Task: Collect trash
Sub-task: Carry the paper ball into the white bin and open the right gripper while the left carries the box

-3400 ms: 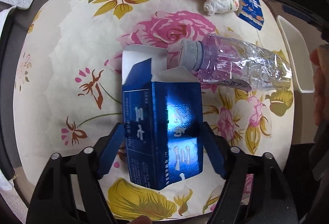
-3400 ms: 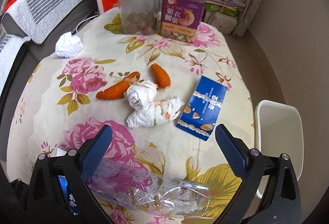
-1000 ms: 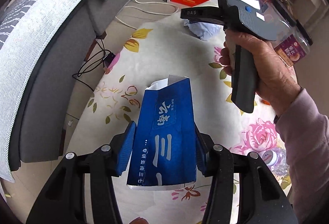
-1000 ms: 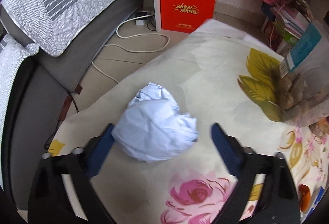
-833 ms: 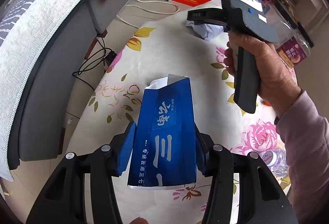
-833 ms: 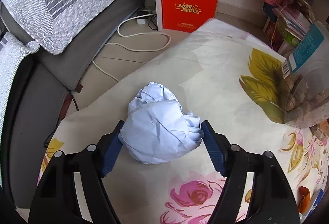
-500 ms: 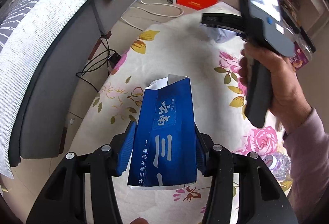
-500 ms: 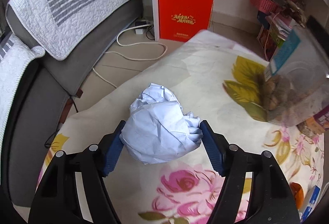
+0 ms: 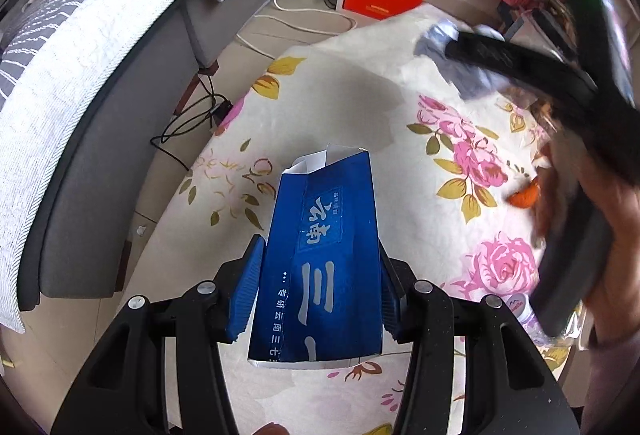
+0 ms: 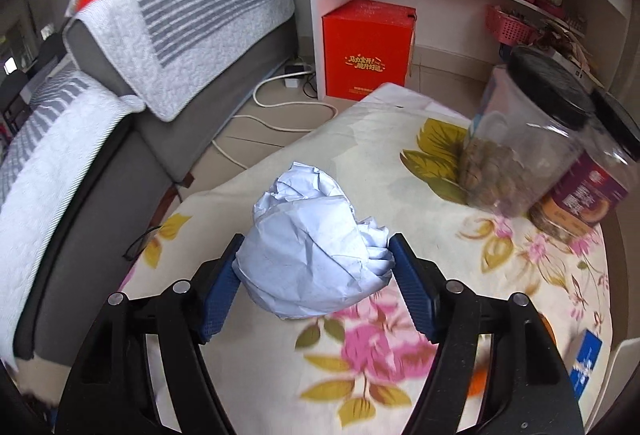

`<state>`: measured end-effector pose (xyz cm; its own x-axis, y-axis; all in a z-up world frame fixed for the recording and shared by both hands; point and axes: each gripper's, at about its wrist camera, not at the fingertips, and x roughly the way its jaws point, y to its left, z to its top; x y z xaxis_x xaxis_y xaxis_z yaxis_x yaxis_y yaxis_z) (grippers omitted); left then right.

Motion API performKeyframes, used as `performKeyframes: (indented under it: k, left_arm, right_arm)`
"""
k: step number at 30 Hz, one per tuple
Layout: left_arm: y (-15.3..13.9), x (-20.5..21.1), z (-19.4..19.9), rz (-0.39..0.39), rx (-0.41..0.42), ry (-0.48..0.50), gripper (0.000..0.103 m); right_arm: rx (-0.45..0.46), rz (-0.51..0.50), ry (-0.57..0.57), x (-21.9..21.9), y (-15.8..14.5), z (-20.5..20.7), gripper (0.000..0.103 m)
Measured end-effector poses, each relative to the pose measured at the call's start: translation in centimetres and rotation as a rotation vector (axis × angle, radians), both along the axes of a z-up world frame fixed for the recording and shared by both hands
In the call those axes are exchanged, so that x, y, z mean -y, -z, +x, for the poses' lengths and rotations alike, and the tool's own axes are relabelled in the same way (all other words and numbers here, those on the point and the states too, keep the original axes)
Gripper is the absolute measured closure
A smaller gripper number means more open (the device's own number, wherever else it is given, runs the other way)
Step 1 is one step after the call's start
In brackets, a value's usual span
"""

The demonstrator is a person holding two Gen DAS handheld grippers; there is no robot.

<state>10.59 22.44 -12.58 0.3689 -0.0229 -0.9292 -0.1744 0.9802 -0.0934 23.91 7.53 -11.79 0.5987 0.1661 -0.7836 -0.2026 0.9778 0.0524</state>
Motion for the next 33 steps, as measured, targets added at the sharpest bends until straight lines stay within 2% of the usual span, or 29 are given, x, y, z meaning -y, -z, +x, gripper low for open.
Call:
performKeyframes:
  k: [6,12,33]
  left_arm:
    - [-0.9,0.5,-0.6,0.007,0.031,-0.020,0.053]
    - [-2.0,1.9,-0.9,0.018,0.079,-0.026,0.053]
    - [-5.0,9.9,-1.1,0.108,0.254,0.035,0.053]
  right_arm:
    - [0.041,0.005,-0.024,1.4,-1.9,-3.9,0.034]
    - [0.070,0.037,-0.003,4.5,-3.3,-7.0,0.034]
    - [0.166,0.070,0.088,13.5,-4.7,-14.1,0.034]
